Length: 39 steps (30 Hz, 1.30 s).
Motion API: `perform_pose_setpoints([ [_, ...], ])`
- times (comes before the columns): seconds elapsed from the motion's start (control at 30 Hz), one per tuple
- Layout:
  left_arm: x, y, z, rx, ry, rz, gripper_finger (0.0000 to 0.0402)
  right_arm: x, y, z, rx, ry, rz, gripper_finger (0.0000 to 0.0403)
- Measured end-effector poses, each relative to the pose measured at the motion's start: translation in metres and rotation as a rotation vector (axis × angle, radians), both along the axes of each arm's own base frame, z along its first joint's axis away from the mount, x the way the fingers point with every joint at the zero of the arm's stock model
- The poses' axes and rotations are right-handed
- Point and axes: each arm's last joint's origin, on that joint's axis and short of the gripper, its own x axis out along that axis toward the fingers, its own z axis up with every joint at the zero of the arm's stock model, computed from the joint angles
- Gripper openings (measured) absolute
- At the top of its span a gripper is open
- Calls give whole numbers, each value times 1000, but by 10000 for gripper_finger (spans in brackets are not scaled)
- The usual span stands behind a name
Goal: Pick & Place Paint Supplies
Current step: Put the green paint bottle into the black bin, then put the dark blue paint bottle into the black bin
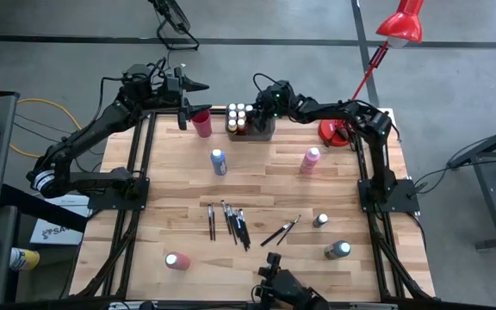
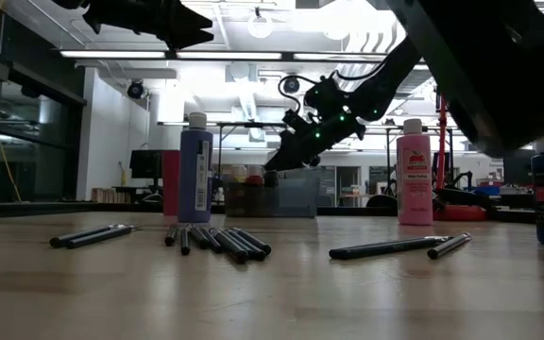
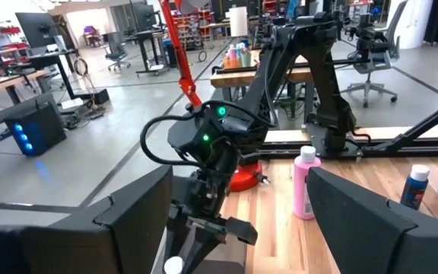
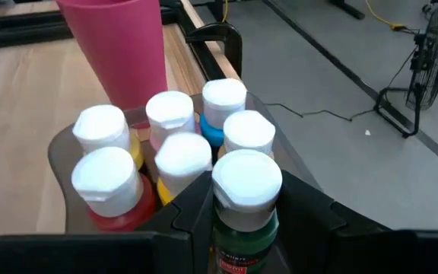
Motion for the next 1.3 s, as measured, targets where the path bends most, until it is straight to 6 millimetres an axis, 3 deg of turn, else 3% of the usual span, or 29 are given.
perform_pose_setpoints([
  [0.37, 0, -1, -3, -33, 20, -1, 299, 1, 0, -1, -25, 6, 25, 120],
  [0.6, 7, -19, -6, -64, 61, -100, 299, 0, -1, -1, -57, 24, -8, 164],
  [0.83, 10, -37, -21, -122, 229, -83, 299, 0, -1, -2, -51, 27, 4, 211],
  [0.97, 7, -46, -18, -111, 227, -101, 299, 0, 0, -1, -51, 27, 4, 227],
  [1.07, 1, -51, -19, -126, 268, -74, 295, -2, 0, 6, -59, 31, -24, 231],
  [1.3, -22, -67, -25, -119, 313, -16, 255, -12, 11, 44, -68, 41, -55, 232],
])
